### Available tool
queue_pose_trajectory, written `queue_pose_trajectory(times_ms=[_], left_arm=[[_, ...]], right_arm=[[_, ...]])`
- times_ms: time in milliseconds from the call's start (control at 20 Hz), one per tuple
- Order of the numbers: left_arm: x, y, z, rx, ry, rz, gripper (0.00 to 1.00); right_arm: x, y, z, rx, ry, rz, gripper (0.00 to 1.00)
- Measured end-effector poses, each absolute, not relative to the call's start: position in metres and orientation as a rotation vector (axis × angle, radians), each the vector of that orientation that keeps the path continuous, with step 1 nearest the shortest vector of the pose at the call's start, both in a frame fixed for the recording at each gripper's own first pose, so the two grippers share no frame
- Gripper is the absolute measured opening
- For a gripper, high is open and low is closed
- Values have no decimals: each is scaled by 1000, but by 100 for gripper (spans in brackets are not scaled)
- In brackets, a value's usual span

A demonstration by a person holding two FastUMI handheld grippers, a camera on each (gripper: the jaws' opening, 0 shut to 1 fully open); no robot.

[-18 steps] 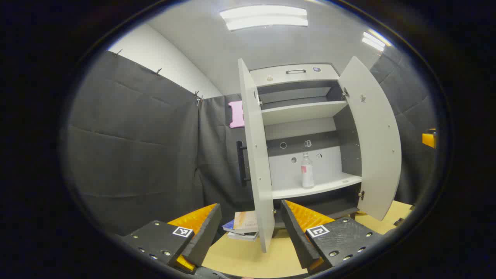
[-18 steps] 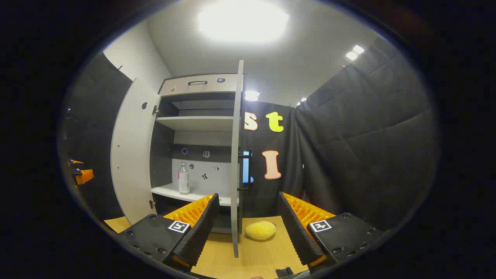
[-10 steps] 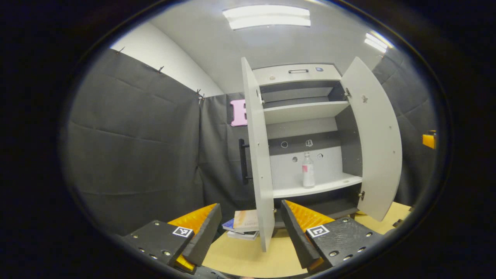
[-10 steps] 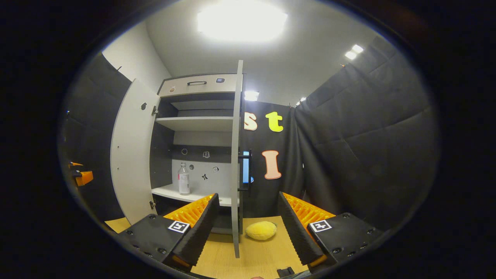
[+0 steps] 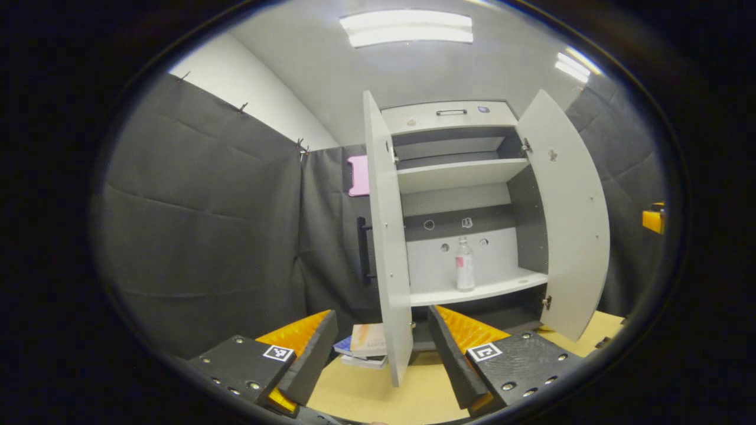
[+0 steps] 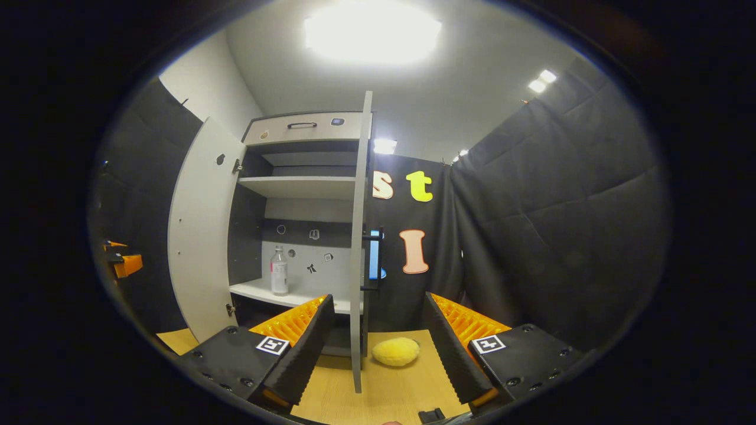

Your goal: Grasp the bottle in the cabinet with the left hand and place it on the coaster, then close the right door with the right hand and the left door with the left hand.

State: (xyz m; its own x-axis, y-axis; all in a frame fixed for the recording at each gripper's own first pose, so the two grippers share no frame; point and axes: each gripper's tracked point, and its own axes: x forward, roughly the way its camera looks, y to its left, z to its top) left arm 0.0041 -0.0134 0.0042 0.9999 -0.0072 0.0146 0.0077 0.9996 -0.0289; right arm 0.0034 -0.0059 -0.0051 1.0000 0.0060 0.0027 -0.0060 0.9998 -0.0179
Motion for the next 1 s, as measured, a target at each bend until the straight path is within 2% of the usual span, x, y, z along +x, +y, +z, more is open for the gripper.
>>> queue_pose_trajectory(times_ms=[100, 150, 200, 250, 500, 550, 600, 700, 850, 900, 950, 1000], left_arm=[[10, -22, 9, -43, -20, -10, 94], [14, -28, 13, -52, -26, -14, 90], [18, -35, 18, -60, -31, -20, 94], [20, -42, 21, -64, -35, -25, 90], [44, -83, 28, -26, -30, -68, 90], [49, -92, 30, -18, -33, -80, 90], [55, -101, 31, -17, -34, -92, 90], [68, -118, 30, -34, -22, -120, 94], [96, -142, 28, -68, -12, -167, 94], [105, -147, 28, -71, -14, -178, 87], [114, -154, 29, -73, -17, -193, 87], [125, -161, 29, -76, -20, -209, 94]], right_arm=[[6, -10, -9, -24, 0, 11, 93], [7, -12, -12, -22, 3, 14, 96], [9, -15, -15, -18, 6, 17, 96], [11, -18, -17, -15, 7, 22, 96], [17, -31, -35, 16, 35, 53, 93], [16, -36, -38, 23, 41, 50, 96], [16, -41, -40, 29, 45, 45, 93], [16, -50, -40, 40, 44, 28, 96], [16, -65, -44, 44, 51, -8, 96], [15, -69, -45, 43, 52, -24, 96], [15, -74, -46, 44, 54, -40, 96], [16, -75, -46, 46, 55, -54, 96]])
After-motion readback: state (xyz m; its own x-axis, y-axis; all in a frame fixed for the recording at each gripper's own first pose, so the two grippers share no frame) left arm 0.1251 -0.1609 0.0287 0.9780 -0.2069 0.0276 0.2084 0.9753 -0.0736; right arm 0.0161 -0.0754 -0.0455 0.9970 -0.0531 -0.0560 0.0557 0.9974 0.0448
